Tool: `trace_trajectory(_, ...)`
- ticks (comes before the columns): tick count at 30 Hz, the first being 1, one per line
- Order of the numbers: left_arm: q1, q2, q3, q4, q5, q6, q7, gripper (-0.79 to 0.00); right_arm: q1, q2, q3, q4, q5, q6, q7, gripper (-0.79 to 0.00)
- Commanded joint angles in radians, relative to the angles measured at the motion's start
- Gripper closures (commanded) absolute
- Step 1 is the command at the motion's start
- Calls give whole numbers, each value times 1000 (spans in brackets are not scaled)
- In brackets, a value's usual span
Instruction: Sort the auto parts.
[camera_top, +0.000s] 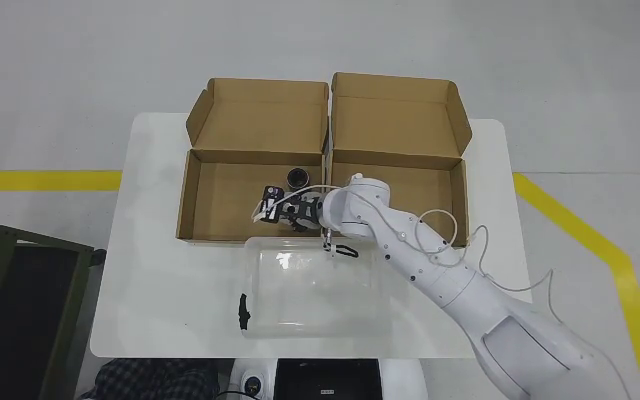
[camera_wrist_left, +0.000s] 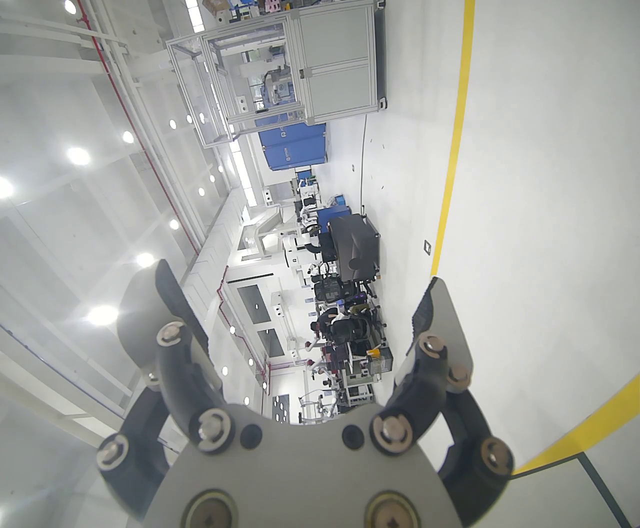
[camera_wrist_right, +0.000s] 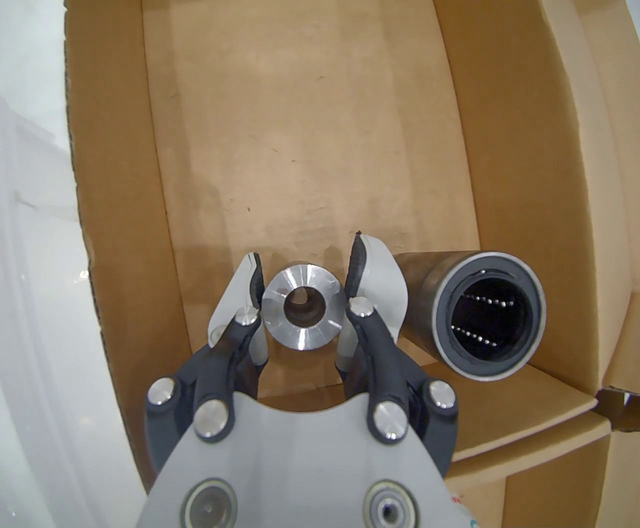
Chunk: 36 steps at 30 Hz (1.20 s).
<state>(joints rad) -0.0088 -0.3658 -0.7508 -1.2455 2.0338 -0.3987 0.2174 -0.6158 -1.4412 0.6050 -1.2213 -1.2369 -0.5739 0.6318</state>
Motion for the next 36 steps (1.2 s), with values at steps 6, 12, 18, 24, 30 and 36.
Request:
trace_trajectory(6, 0, 0, 0, 0, 0, 0, 0, -785, -7, 0, 20, -30, -5, -7, 0, -323)
trace_trajectory(12, 0, 0, 0, 0, 0, 0, 0, -785, -23, 7, 48, -84, -10, -16, -5, -332)
trace_trajectory(18, 0, 0, 0, 0, 0, 0, 0, -785, -58, 21, 92, -157, -5, -26, -20, -339)
trace_trajectory(24, 0, 0, 0, 0, 0, 0, 0, -785, -119, 42, 146, -235, -30, -35, -65, -339)
trace_trajectory(30, 0, 0, 0, 0, 0, 0, 0, -785, -211, 73, 226, -346, -60, -35, -90, -342)
trace_trajectory(36, 0, 0, 0, 0, 0, 0, 0, -785, -344, 113, 353, -478, -94, -41, -113, -342)
